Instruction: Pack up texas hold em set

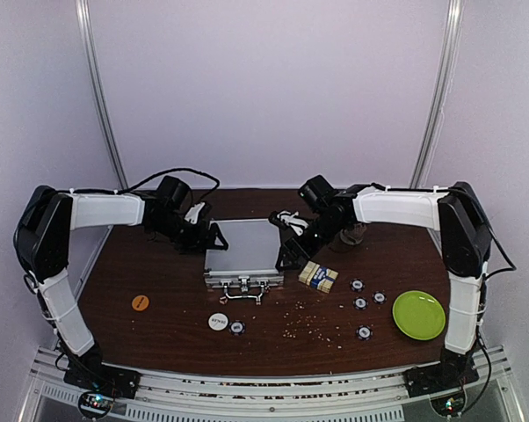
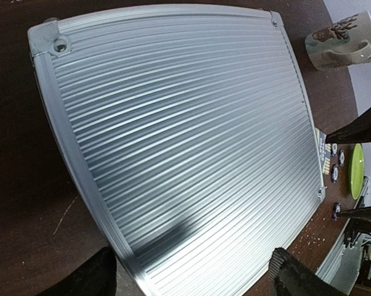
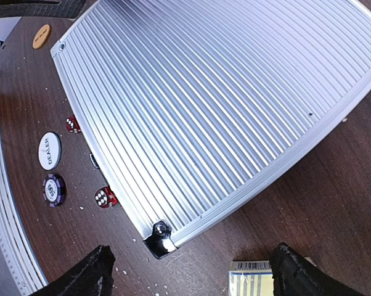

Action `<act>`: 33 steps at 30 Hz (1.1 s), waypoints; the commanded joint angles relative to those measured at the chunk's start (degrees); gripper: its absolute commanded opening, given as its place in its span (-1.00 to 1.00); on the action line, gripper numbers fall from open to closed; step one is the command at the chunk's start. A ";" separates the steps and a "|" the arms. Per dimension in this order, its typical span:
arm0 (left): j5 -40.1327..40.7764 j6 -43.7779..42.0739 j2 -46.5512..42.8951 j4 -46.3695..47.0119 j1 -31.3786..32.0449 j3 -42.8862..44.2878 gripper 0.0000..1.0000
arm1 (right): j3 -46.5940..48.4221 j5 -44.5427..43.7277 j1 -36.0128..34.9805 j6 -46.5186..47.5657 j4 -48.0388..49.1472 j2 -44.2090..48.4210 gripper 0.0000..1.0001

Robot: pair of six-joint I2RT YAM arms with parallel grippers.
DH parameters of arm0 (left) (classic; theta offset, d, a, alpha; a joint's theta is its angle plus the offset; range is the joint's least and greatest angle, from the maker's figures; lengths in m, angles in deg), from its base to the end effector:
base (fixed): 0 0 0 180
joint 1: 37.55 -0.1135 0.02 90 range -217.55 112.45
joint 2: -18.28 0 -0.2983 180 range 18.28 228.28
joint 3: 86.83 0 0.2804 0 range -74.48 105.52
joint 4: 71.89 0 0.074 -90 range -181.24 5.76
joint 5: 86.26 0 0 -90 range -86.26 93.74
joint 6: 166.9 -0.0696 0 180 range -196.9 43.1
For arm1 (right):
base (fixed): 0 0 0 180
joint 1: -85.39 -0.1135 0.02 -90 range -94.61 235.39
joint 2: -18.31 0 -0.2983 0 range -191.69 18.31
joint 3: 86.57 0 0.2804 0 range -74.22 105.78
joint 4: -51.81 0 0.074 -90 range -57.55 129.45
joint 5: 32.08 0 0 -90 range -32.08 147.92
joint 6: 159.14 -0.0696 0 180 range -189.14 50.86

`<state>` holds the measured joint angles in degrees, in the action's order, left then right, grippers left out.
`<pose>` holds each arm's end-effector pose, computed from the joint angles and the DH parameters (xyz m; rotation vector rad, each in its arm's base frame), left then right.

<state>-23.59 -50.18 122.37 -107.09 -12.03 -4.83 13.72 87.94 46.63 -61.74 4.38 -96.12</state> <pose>0.3705 -0.2123 0.1831 0.1634 2.6867 -0.9330 0.3519 0.3272 0.1985 -1.2155 2.3890 0.8735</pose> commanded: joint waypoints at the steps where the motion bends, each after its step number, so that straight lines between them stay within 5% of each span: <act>1: 2.03 1.30 -4.03 3.72 0.61 -2.10 0.73 | 1.37 1.82 0.27 -0.71 -1.23 -0.45 0.76; 15: 1.52 4.07 -2.55 5.36 2.36 -4.13 0.69 | 3.79 7.08 -0.18 -1.24 -3.48 -3.69 0.62; 22: -0.49 4.12 -3.41 5.34 4.57 -1.34 0.58 | 7.48 13.18 -1.14 0.52 -7.23 -3.38 0.40; 33: 4.53 2.92 -10.57 3.43 5.57 6.49 0.59 | 12.32 16.21 -0.44 -1.51 -5.93 2.71 0.39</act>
<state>-16.78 -46.14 116.25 -109.10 -8.93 -4.52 21.68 98.61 46.47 -62.13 -4.67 -97.10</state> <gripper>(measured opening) 0.789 0.695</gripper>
